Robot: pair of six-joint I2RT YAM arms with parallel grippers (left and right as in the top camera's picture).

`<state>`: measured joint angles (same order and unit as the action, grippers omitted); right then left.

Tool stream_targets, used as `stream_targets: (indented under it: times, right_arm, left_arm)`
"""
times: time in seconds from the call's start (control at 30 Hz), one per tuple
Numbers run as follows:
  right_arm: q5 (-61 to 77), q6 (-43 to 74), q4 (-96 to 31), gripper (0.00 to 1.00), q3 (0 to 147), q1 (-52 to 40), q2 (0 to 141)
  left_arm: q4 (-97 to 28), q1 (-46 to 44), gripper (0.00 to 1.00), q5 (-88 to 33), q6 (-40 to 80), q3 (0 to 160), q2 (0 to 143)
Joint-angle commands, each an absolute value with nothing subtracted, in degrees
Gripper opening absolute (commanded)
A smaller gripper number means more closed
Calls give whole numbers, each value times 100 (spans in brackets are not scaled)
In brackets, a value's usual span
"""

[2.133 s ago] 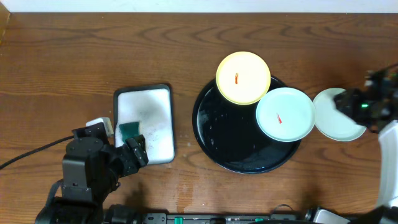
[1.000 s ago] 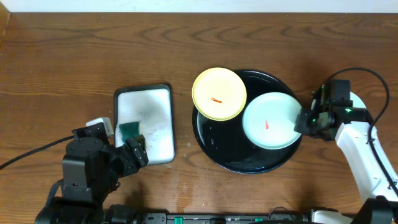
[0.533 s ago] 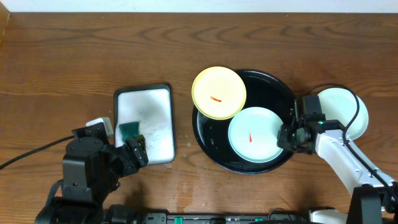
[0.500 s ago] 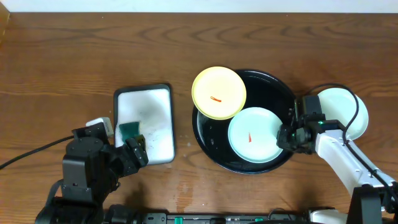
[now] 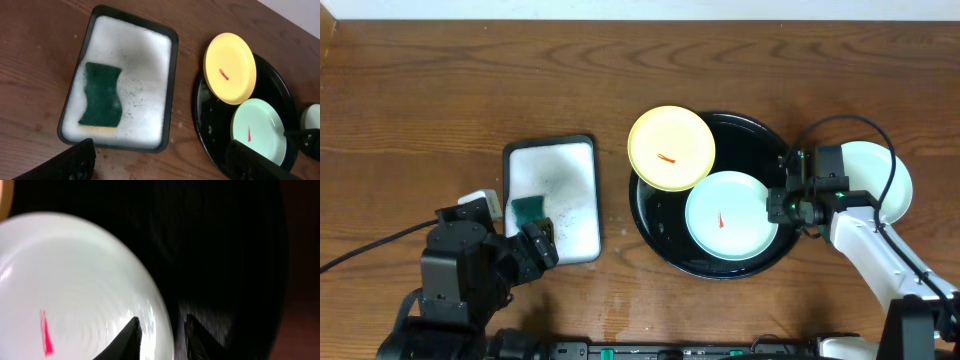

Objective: Clean dirty plates on tray and stack at the side

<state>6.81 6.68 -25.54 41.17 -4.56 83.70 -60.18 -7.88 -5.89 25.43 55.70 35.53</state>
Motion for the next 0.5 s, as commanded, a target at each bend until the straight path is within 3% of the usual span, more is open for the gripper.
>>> stream_targets:
  times: [0.0,0.07,0.23,0.43,0.47]
  right_arm:
    - [672,373,-2226,26,4211,-460,8726]
    - [711,373,-2102,24,4211,-460,8945]
    - [711,436,-2047,3,4211,-456,9155]
    - [714,834,-2128,1,4211,-454,9137]
    - [714,834,-2171,1,4211,-456,9137]
  left_arm:
    - [-6038,-762,84,-602,2574,5649,3548]
    - [-6042,-762,84,-602,2574,5649,3548]
    - [-6160,-762,83,-589,2342,5631,3570]
    - [-6243,-762,77,152,2320,5181,3844]
    - [-6202,-762,72,246,2357,5083,3929]
